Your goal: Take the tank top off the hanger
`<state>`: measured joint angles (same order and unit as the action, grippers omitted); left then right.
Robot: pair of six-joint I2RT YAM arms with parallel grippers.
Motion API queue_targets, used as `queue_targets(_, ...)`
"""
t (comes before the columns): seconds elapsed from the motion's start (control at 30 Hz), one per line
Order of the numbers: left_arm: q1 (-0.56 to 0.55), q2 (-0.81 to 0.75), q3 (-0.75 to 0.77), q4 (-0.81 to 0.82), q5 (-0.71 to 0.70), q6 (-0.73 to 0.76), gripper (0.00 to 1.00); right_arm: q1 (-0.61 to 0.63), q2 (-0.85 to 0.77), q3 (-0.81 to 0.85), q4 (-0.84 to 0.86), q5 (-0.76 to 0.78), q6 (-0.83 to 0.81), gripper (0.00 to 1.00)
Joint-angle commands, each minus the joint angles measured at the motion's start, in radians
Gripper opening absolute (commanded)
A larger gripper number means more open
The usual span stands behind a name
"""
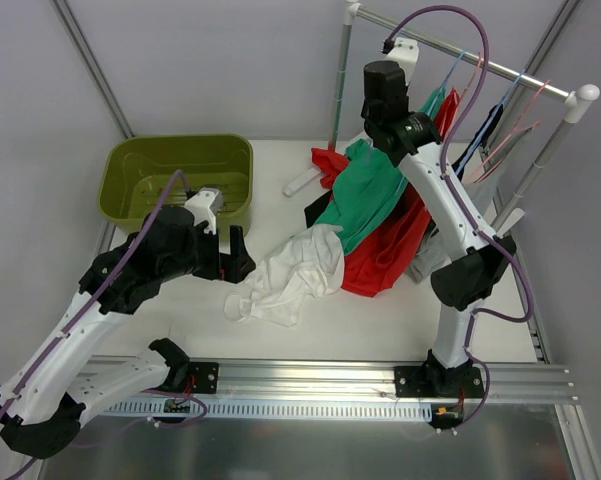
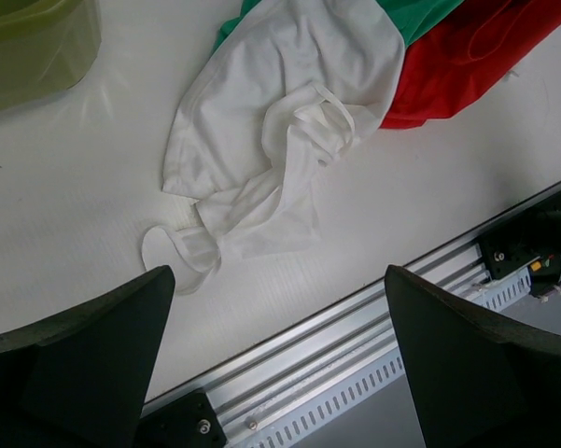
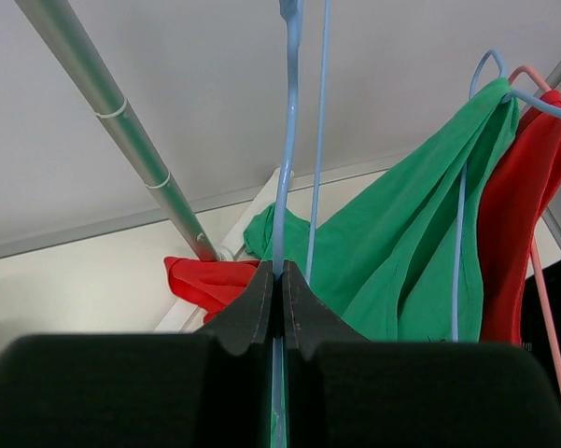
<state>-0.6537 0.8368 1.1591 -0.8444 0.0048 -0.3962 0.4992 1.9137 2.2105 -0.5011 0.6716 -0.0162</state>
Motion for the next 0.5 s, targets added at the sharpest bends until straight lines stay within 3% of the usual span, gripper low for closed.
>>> queue_targets(0.0, -0.001, 0.025, 0.044, -0.005, 0.038, 0.028, 0.99, 0.001, -0.021, -0.009, 0.053, 0.048, 0.013, 0.00)
queue_targets(0.47, -0.001, 0.073, 0.077, -0.005, 0.078, 0.020, 0.99, 0.006, 0.008, -0.051, 0.004, 0.068, 0.090, 0.00)
